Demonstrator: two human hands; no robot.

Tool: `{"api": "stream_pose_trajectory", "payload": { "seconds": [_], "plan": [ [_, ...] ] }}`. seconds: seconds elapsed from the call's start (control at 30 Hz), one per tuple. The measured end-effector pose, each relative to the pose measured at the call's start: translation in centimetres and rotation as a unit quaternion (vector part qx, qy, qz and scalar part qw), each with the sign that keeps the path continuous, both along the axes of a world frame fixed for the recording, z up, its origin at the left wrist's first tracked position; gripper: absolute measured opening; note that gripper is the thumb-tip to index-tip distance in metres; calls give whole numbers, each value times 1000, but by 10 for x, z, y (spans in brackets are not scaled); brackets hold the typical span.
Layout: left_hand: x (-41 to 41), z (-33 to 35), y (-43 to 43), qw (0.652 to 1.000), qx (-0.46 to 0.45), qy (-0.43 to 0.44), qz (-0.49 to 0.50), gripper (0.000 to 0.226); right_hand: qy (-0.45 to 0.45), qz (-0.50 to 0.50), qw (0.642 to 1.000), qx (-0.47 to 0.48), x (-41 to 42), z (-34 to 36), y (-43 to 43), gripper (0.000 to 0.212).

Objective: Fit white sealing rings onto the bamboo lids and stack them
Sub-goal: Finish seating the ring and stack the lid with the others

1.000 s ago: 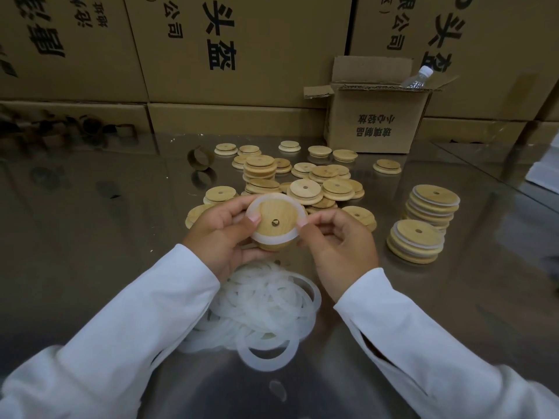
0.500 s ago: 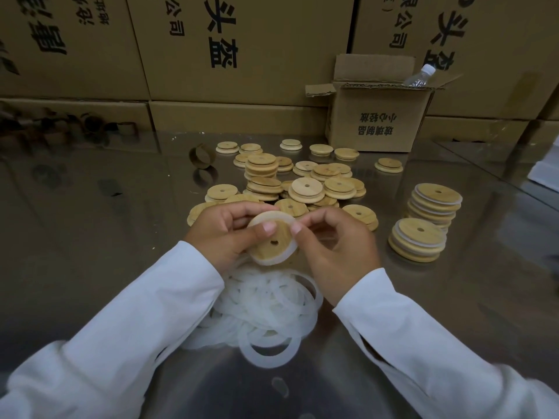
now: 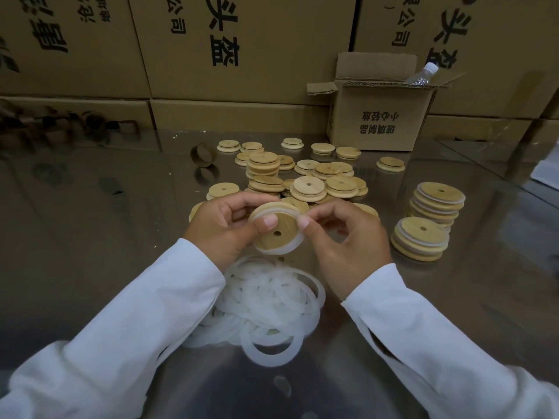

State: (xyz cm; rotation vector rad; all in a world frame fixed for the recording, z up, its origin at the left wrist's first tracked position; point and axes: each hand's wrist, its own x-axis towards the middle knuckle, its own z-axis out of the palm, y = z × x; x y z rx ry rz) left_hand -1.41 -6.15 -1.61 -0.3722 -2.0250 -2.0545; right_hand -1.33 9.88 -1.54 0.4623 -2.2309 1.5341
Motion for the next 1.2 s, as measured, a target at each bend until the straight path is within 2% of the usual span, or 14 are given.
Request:
{"api": "stream_pose_trajectory", "payload": {
  "seconds": [0.3,0.47,0.77,1.2],
  "plan": [
    [-3,-3,-1,999,39,-33,20,30,-14,-15,1000,4,3,-10,-7,7],
    [-3,-5,-1,998,43,-46,2,27,-7,-40,999,-35,2,-9,-6,9],
    [-4,-4,-5,999,27,-38,9,19,-125,13,983,-136,-5,-3,0,13],
    [-6,-4,-9,998,36,-42,3,21,-139,47,986,-76,-7,2,5,19]
  ]
}}
